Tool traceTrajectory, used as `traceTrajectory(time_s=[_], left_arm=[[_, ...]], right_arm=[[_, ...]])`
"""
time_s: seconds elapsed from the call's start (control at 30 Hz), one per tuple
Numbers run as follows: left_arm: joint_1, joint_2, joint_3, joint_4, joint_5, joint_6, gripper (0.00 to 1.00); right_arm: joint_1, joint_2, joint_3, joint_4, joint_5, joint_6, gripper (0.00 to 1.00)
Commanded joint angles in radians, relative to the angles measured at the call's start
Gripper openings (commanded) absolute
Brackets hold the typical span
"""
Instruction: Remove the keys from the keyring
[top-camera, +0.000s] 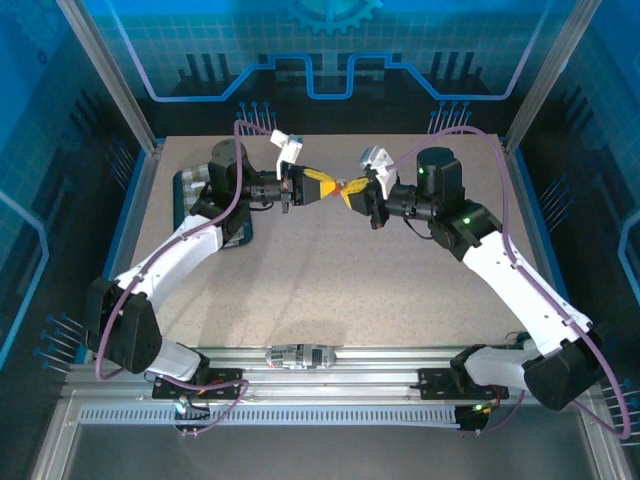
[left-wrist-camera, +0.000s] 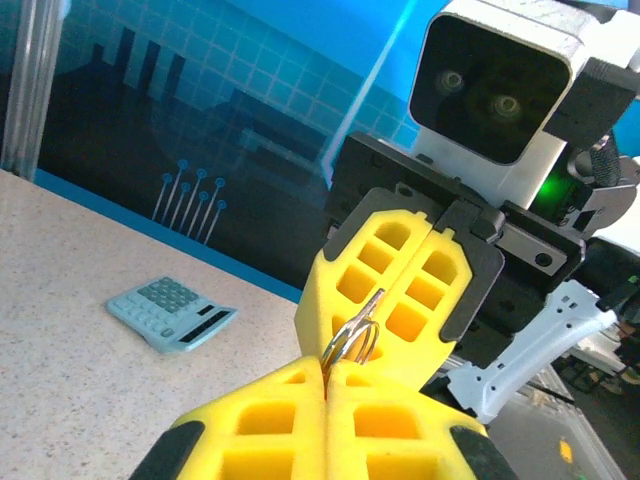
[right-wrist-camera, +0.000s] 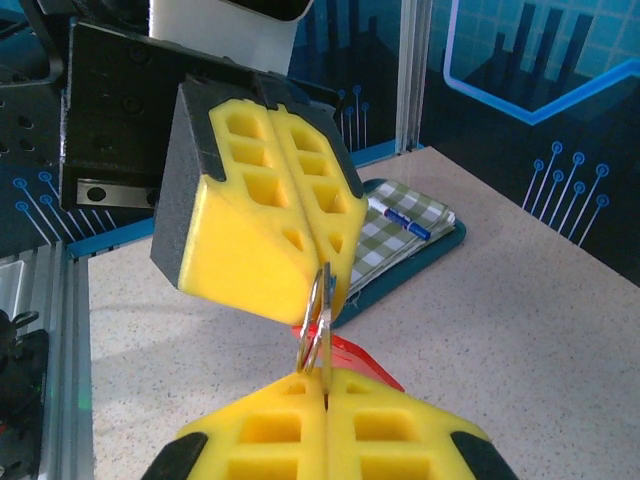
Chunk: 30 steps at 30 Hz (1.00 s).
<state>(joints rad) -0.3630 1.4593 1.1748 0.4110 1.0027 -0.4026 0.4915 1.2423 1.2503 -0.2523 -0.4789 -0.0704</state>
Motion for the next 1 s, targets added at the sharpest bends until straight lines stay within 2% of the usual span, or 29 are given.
traceTrajectory(time_s=[0.0, 0.3, 0.67, 0.7, 0.73, 0.83, 0.97], left_arm=[[0.007, 0.001, -0.001, 0.103, 0.027, -0.059, 0.0], [0.018, 0.015, -0.016, 0.243, 0.053, -0.188, 0.0], [0.018, 0.008, -0.033, 0.236, 0.044, -0.177, 0.0], [0.019, 0.006, -0.036, 0.234, 0.039, -0.175, 0.06], [0.02, 0.003, -0.042, 0.228, 0.028, -0.171, 0.16], [0.027, -0.012, -0.063, 0.218, 0.006, -0.151, 0.27], [0.049, -0.032, -0.086, 0.212, -0.026, -0.14, 0.3]], right_arm=[[0.005, -0.035, -0.041, 0.05, -0.024, -0.018, 0.0], [0.007, -0.098, -0.137, 0.175, -0.017, -0.057, 0.0], [0.009, -0.127, -0.151, 0.187, 0.015, -0.063, 0.0], [0.008, -0.127, -0.145, 0.175, 0.022, -0.063, 0.0], [0.008, -0.126, -0.136, 0.154, 0.025, -0.068, 0.0], [0.008, -0.125, -0.113, 0.109, 0.039, -0.075, 0.0], [0.008, -0.123, -0.094, 0.061, 0.055, -0.087, 0.0]])
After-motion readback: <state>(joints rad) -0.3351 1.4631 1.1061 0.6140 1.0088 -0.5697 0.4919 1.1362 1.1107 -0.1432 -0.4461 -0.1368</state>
